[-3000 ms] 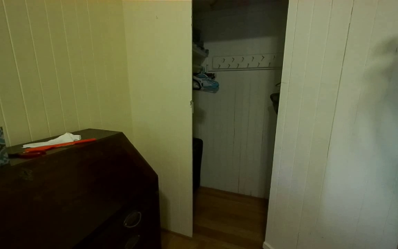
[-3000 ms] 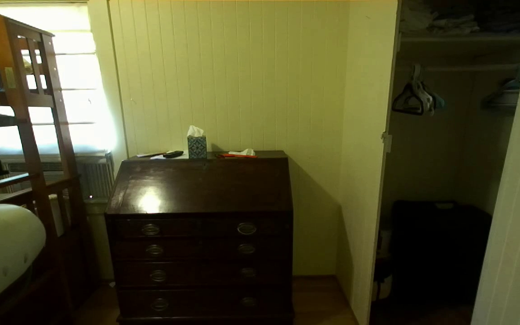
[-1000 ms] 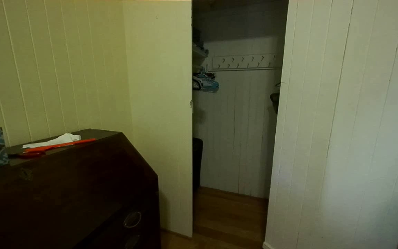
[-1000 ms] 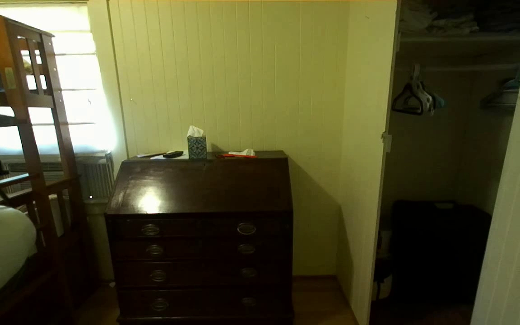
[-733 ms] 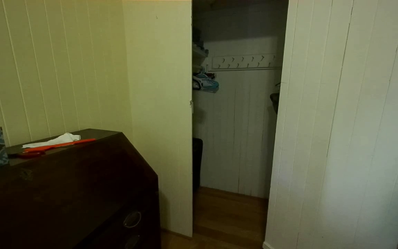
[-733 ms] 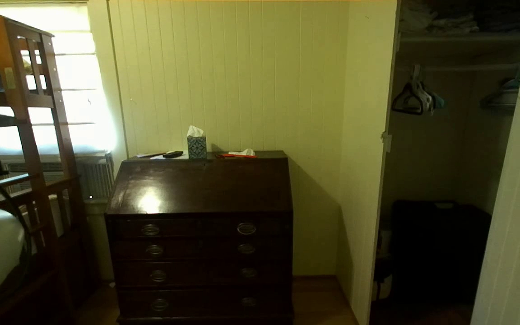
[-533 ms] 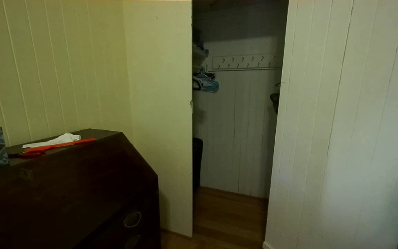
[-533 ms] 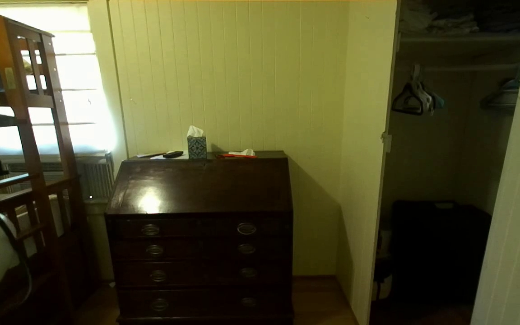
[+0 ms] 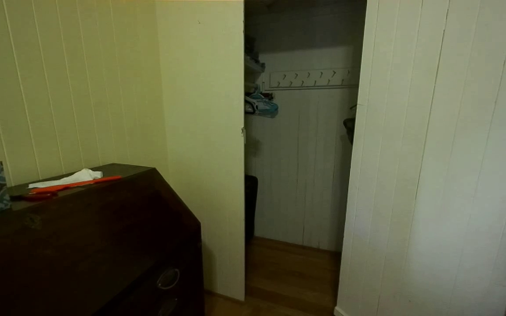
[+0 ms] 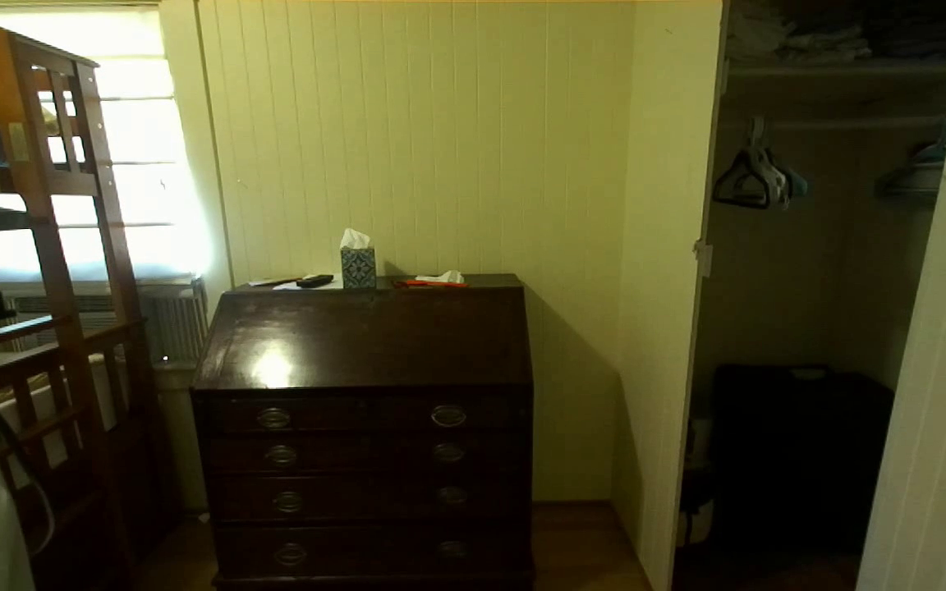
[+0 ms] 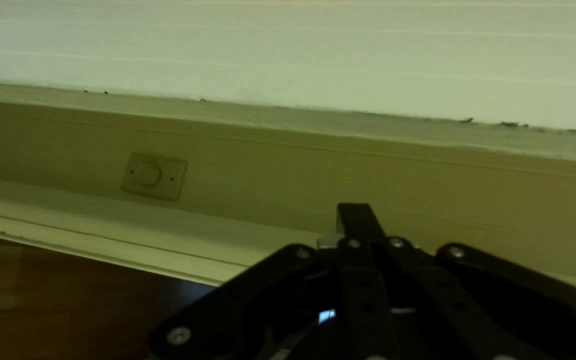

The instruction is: Close the door

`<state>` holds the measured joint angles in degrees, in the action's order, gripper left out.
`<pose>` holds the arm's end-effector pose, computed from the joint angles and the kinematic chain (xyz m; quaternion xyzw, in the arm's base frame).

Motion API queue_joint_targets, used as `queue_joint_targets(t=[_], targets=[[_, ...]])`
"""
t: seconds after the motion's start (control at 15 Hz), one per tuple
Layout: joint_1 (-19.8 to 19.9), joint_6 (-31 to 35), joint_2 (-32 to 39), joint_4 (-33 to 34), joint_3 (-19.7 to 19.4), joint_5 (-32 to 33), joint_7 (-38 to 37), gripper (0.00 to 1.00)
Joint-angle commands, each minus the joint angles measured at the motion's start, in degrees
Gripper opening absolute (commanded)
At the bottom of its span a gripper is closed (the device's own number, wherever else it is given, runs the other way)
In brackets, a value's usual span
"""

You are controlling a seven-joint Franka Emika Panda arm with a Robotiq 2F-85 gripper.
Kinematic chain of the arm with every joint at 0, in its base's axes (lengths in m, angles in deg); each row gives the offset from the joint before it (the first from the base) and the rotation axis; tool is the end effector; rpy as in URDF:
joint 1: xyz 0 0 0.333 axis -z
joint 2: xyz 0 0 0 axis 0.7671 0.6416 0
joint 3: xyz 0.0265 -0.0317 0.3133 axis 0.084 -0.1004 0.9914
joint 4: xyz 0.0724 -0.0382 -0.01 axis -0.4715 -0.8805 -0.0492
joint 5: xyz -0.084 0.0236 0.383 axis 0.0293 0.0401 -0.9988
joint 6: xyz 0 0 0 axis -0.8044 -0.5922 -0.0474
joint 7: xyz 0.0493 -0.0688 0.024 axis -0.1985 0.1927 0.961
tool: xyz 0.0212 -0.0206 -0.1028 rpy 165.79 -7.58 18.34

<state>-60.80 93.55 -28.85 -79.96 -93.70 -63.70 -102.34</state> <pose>0.1169 -0.4996 0.8710 -0.5286 0.6066 -0.4624 0.3725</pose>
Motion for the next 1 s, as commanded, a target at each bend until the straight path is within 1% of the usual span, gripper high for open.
queue_joint_targets(t=[0.0,0.07,0.13,0.2,0.47,0.6,0.67,0.93], targets=[[-10.47,-3.66,0.36,5.76,-8.62,-0.38,-2.09,0.00],[-4.39,-0.44,0.19,1.40,-3.57,-0.51,0.15,0.01],[-7.71,-1.00,-0.01,2.77,-5.92,0.00,-0.39,0.01],[-8.96,-1.21,-0.01,3.23,-6.79,0.00,-0.47,0.01],[-9.64,-1.76,-0.02,4.07,-7.36,0.00,-0.57,0.00],[-11.04,-0.50,0.11,4.04,-7.55,-0.40,0.05,0.00],[-11.44,1.45,0.37,3.88,-7.57,-0.75,0.68,0.00],[-15.14,1.81,-0.56,4.30,-8.07,-1.26,-0.46,0.00]])
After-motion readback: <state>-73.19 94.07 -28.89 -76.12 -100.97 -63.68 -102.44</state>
